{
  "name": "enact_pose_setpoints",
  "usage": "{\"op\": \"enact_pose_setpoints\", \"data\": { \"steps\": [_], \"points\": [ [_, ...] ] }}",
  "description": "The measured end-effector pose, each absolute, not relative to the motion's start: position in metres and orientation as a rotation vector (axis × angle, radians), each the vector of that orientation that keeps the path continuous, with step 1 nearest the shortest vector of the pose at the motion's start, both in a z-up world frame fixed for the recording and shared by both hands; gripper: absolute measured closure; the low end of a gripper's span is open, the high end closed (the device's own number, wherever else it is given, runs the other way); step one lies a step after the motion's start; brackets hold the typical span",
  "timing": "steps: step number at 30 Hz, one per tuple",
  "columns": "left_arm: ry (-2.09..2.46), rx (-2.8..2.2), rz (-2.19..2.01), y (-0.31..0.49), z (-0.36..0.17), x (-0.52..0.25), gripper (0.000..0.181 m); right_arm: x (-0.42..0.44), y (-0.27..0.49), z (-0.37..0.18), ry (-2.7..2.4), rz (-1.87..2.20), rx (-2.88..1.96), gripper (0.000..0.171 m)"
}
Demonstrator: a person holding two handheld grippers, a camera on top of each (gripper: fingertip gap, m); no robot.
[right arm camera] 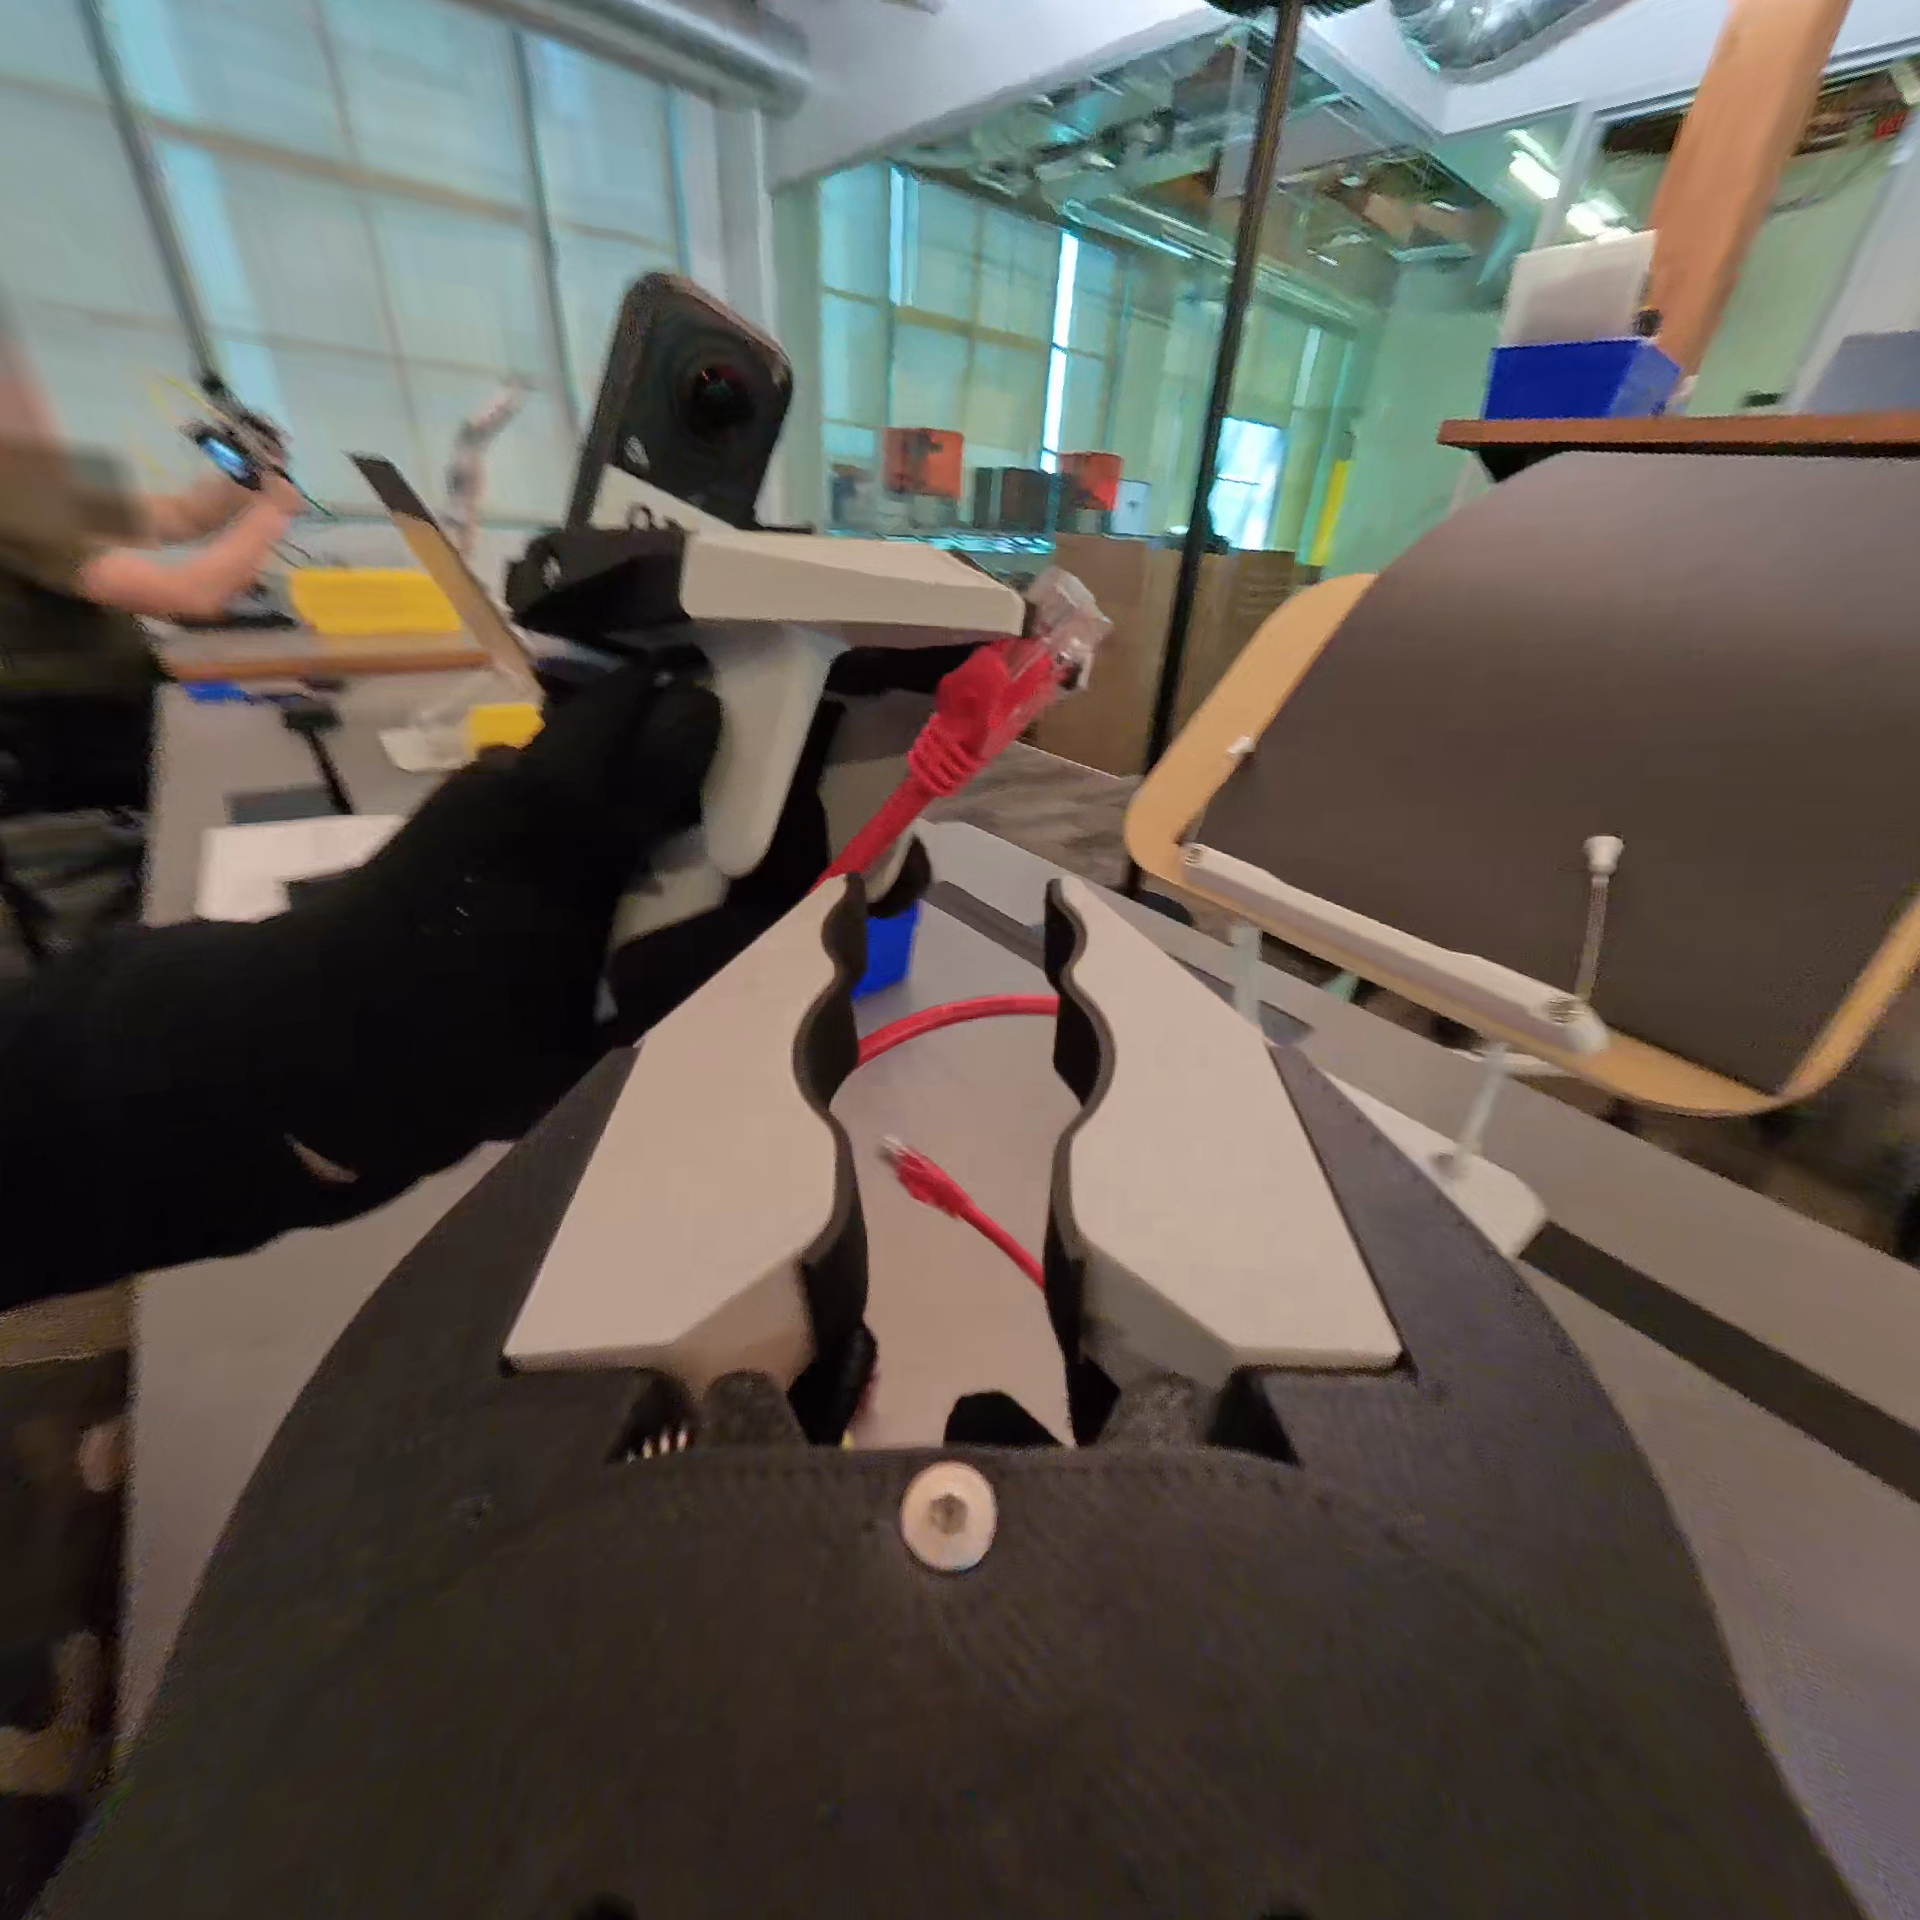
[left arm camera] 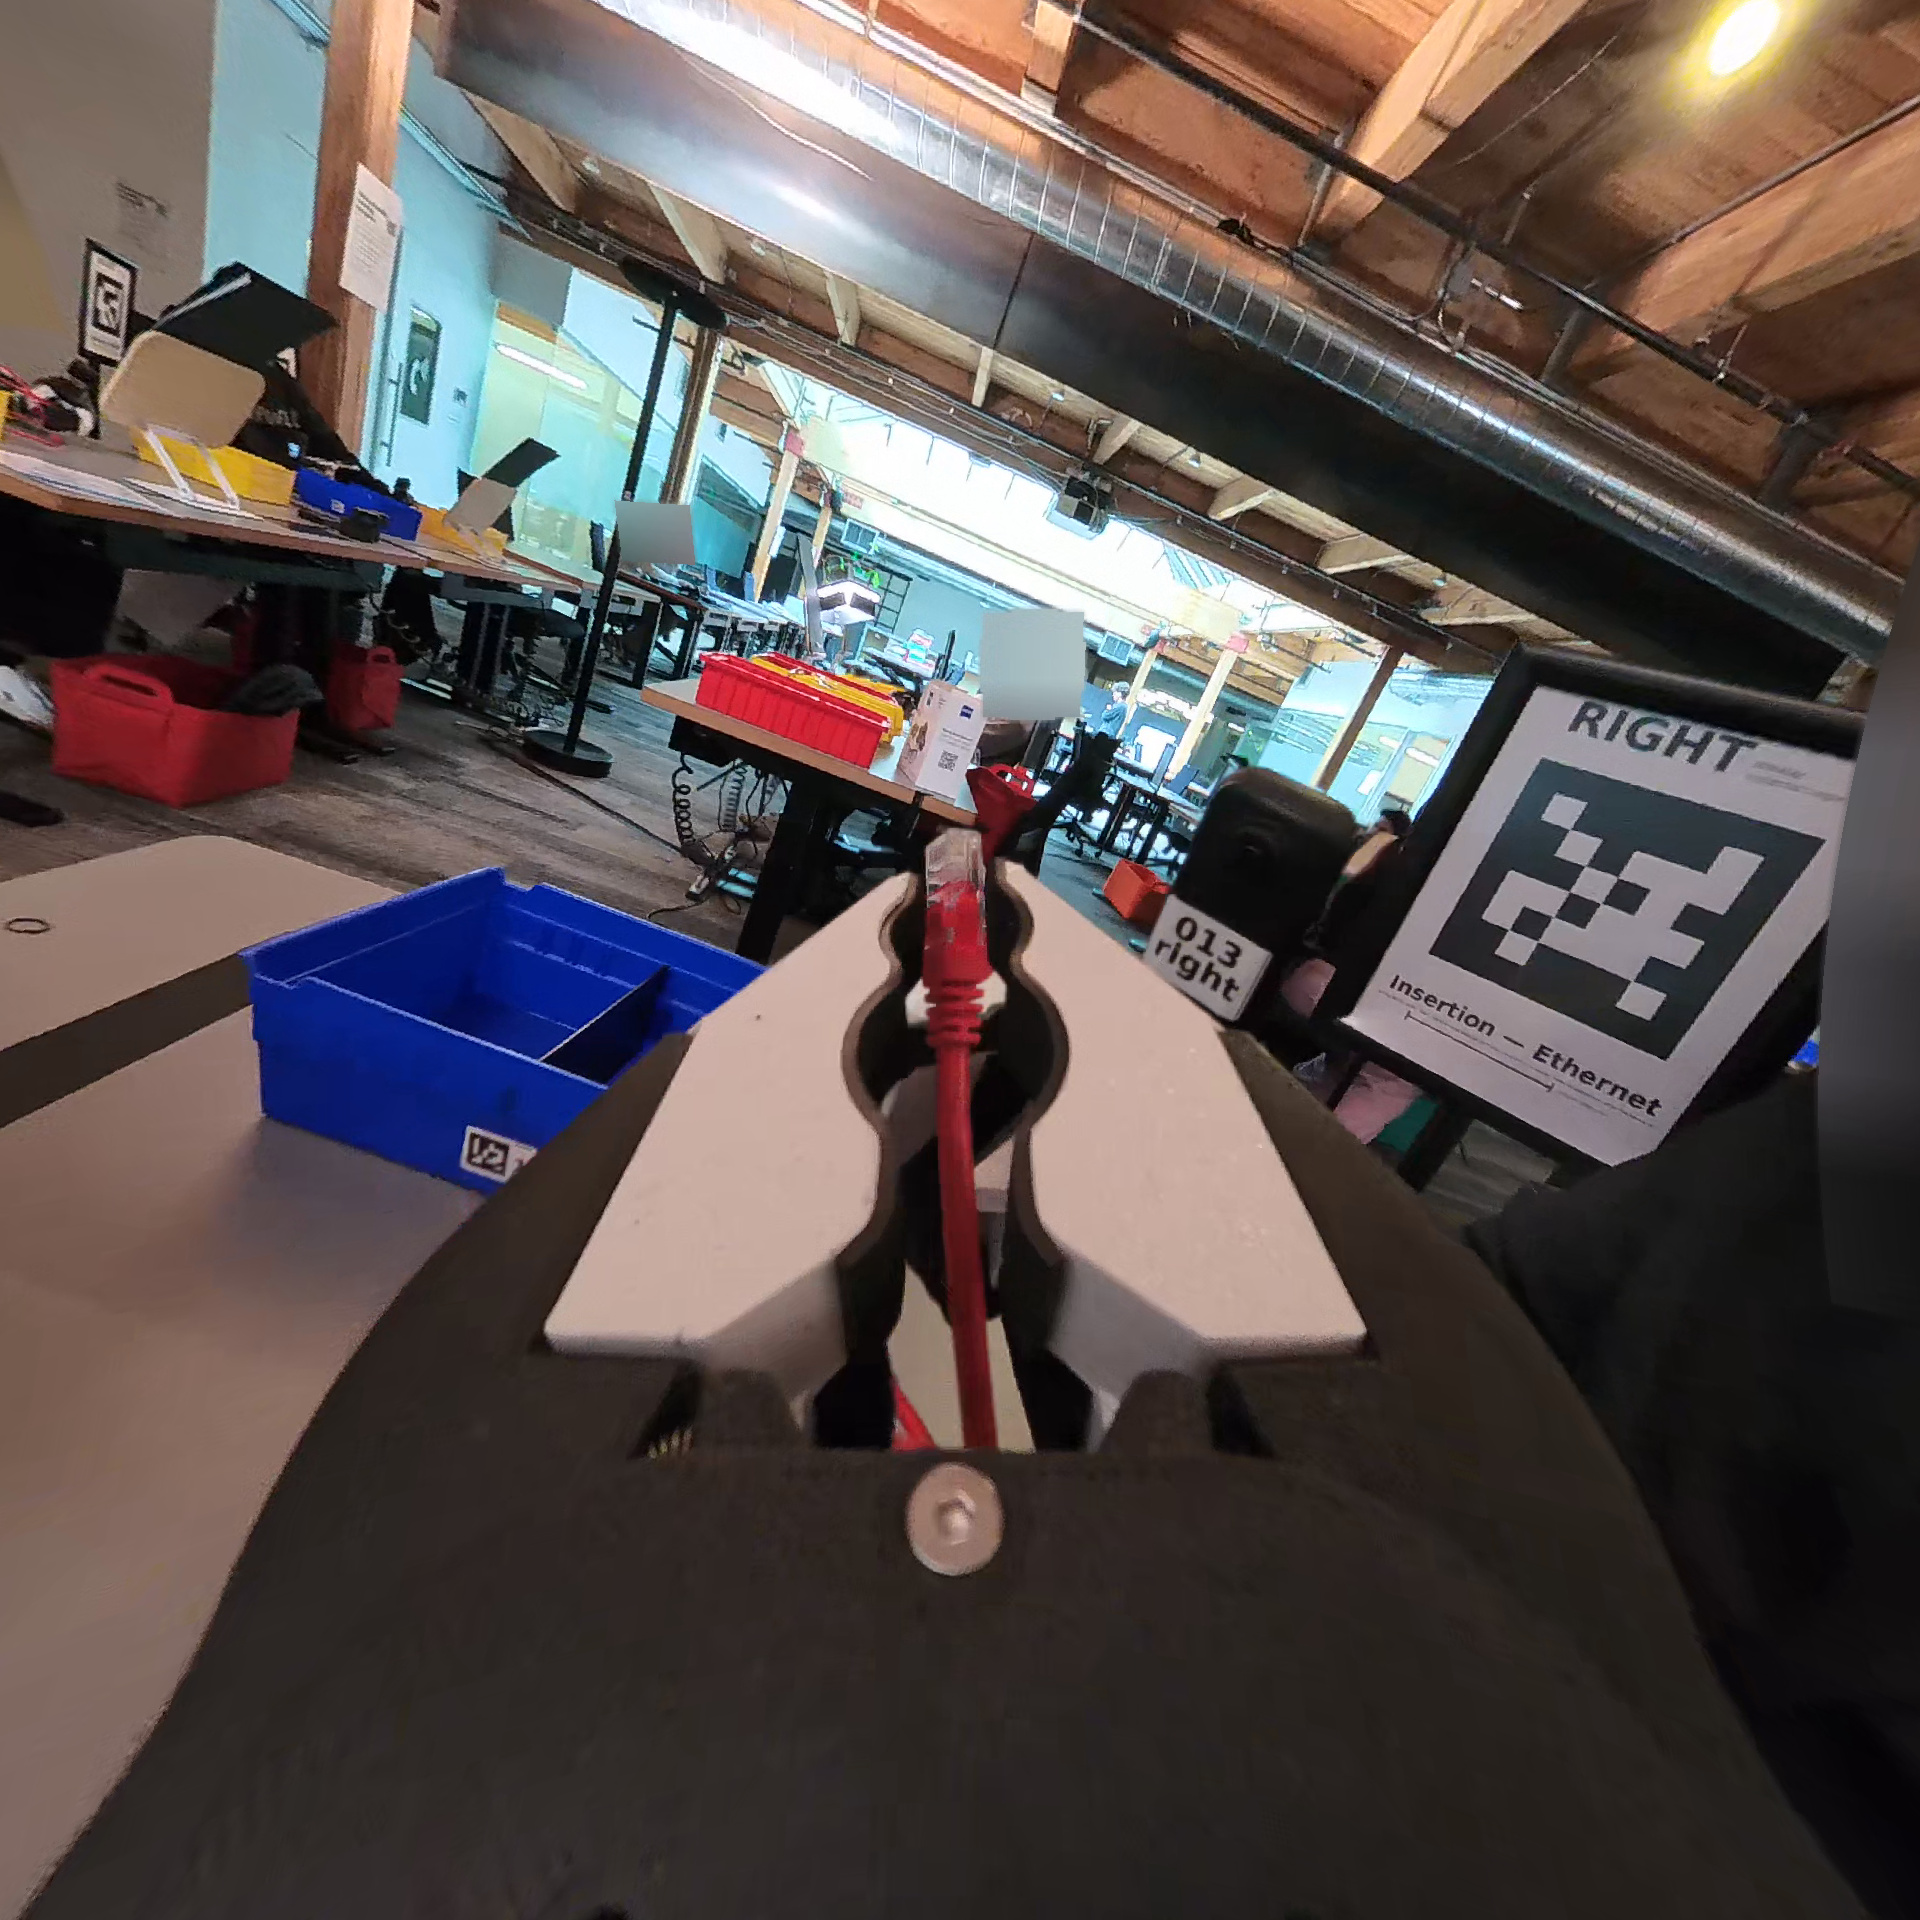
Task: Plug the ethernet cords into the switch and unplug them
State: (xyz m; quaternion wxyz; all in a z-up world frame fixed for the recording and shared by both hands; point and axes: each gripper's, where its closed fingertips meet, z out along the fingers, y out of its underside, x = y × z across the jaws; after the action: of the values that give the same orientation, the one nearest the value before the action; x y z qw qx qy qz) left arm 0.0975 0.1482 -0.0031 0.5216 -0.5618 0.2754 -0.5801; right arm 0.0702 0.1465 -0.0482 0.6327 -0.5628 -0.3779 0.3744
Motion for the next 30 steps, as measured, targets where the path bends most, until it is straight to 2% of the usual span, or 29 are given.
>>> {"op": "enact_pose_setpoints", "data": {
  "steps": [1,3,6,8,13,15,17,19,25,30],
  "points": [
    [0.658,-1.337,-1.402,0.147,-0.004,0.1,0.174,0.07,0.144,-0.046,-0.862,0.881,-1.272,0.145],
    [0.644,-1.324,-1.407,0.146,-0.005,0.103,0.174,0.069,0.139,-0.045,-0.892,0.913,-1.252,0.153],
    [0.619,-1.323,-1.398,0.149,-0.006,0.103,0.174,0.07,0.137,-0.044,-0.89,1.01,-1.275,0.141],
    [0.625,-1.326,-1.393,0.15,-0.007,0.105,0.174,0.07,0.138,-0.048,-0.908,1.036,-1.309,0.14],
    [0.649,-1.318,-1.359,0.146,-0.008,0.113,0.174,0.071,0.135,-0.042,-0.886,1.088,-1.279,0.153],
    [0.65,-1.309,-1.365,0.145,-0.007,0.114,0.173,0.072,0.135,-0.043,-0.888,1.103,-1.288,0.163],
    [0.663,-1.326,-1.359,0.146,-0.01,0.113,0.173,0.074,0.137,-0.049,-0.918,1.09,-1.333,0.165],
    [0.687,-1.354,-1.339,0.147,-0.014,0.11,0.174,0.076,0.139,-0.057,-0.984,1.048,-1.38,0.165],
    [0.895,-1.564,-1.137,0.144,-0.038,0.105,0.155,0.089,0.14,-0.108,-1.353,0.684,-1.563,0.169],
    [1.117,-1.791,-0.98,0.13,-0.075,0.106,0.151,0.087,0.138,-0.124,-1.445,0.584,-1.586,0.169]
  ]
}}
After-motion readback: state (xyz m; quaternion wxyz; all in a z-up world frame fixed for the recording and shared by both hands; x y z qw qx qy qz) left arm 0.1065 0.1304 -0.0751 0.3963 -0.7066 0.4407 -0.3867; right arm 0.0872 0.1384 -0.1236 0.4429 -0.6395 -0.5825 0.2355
